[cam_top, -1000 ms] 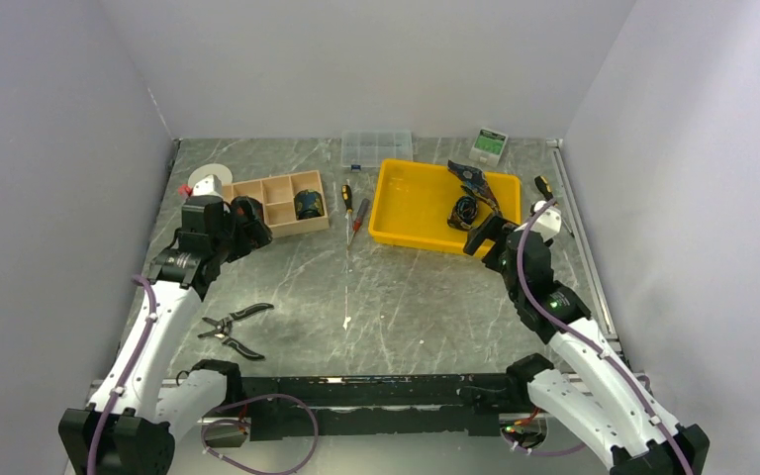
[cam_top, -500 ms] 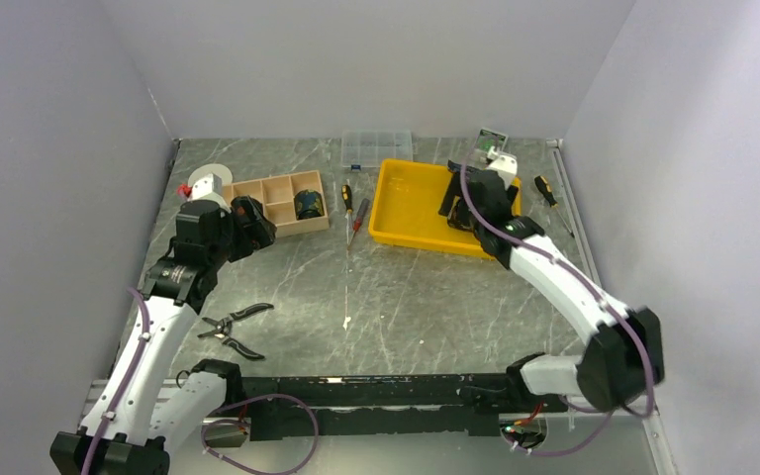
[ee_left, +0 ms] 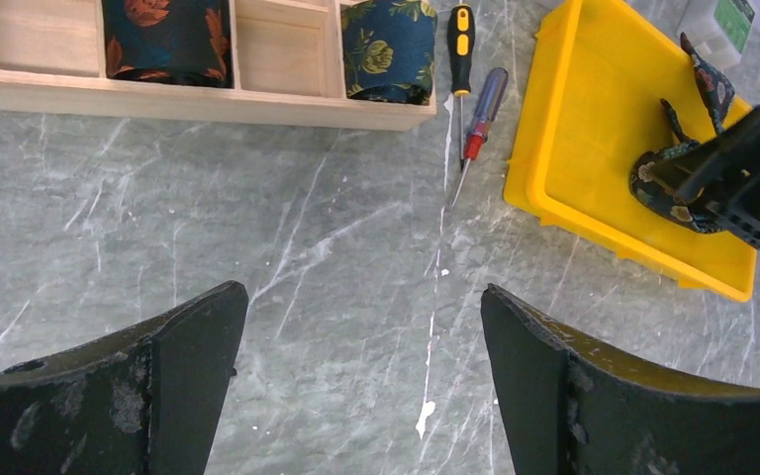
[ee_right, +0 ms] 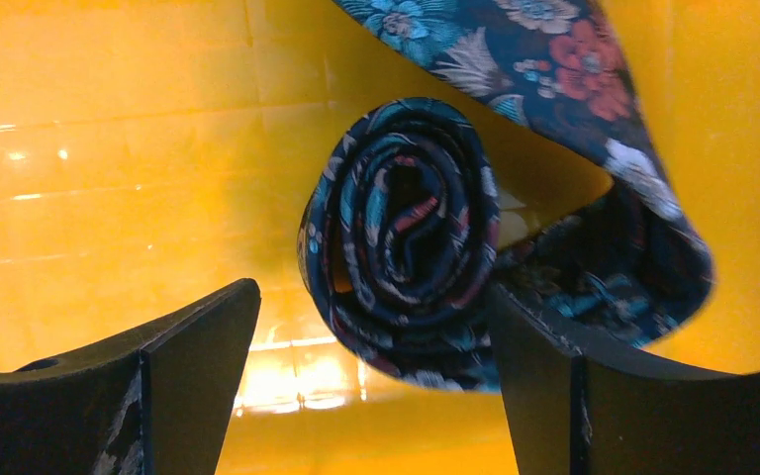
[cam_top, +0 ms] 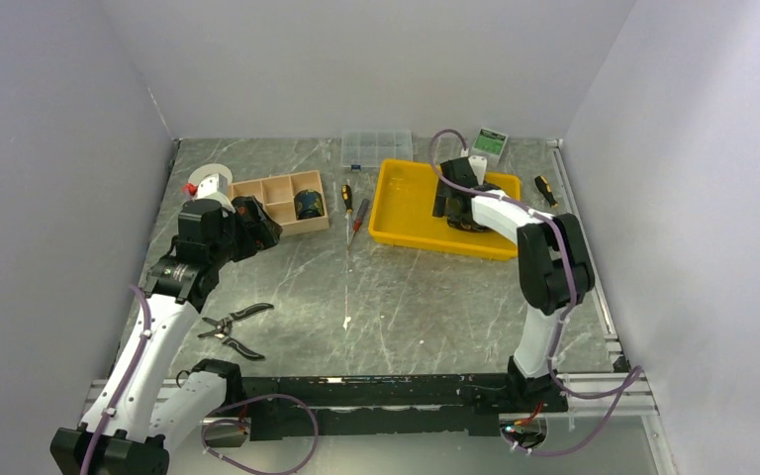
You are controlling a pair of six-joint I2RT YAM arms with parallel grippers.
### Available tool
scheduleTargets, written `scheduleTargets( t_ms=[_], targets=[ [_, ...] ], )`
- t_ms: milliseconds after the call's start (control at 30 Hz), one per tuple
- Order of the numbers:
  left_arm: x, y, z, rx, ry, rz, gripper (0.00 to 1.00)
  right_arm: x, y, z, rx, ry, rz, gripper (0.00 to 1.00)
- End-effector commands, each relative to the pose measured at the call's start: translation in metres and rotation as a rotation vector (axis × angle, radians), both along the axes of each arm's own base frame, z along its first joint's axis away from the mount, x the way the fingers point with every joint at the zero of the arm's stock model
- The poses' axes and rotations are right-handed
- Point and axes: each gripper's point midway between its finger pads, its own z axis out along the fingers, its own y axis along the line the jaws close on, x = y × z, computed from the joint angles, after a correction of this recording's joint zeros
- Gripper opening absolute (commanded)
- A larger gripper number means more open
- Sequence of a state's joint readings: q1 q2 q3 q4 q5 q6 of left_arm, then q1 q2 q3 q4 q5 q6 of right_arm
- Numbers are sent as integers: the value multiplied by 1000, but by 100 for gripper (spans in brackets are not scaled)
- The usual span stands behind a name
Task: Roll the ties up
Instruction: Pick up the tie from the bin.
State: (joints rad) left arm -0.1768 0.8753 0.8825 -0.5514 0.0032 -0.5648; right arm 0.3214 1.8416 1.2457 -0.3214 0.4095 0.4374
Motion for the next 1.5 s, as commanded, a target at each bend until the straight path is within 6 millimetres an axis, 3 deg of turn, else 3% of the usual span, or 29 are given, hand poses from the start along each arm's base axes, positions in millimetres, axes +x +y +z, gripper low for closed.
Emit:
scheduleTargets(
  t_ms=[0,100,200,300,400,467,533,567,633,733,867,1000,1100,1233,1333,1467],
  targets=[
    [3,-10,6,-24,-29,-44,94,12,2,-12,-11,45,17,88],
    [3,-10,5,-21,-28,-45,94,14,3,-28,4,83,25,76],
    [3,-9,6,-15,-30,-42,94,15,4,-31,15,96,23,48],
    [3,-9,5,-12,-31,-41,94,19,8,1,55,20,23,27],
    [3,-9,6,-11,-33,-41,94,24,16,77,131,-163,34,3],
    [3,-10,6,-15,-36,-44,94,20,24,144,186,-318,66,0],
    [4,-14,9,-27,-49,-68,94,3,37,220,251,-492,140,0],
    [3,-18,13,-33,-63,-94,94,-14,44,256,278,-581,191,0],
    [1,-33,23,-51,-102,-191,94,-54,58,309,324,-715,326,0],
    [-6,-56,35,-113,-146,-315,94,-121,76,348,355,-797,510,0],
    [-13,-55,30,-114,-148,-320,94,-193,80,344,355,-797,633,0],
    [-16,-35,30,-21,-141,-247,94,-226,63,309,334,-745,628,0],
    [-19,-21,26,24,-146,-189,94,-226,60,269,312,-661,586,0],
    [-20,-14,27,39,-162,-154,94,-209,52,230,241,-601,408,0],
    [-21,-10,23,51,-139,-134,94,-201,49,233,127,-645,288,0],
    [-22,-4,18,71,-109,-103,94,-202,28,277,-108,-735,132,0]
  ],
)
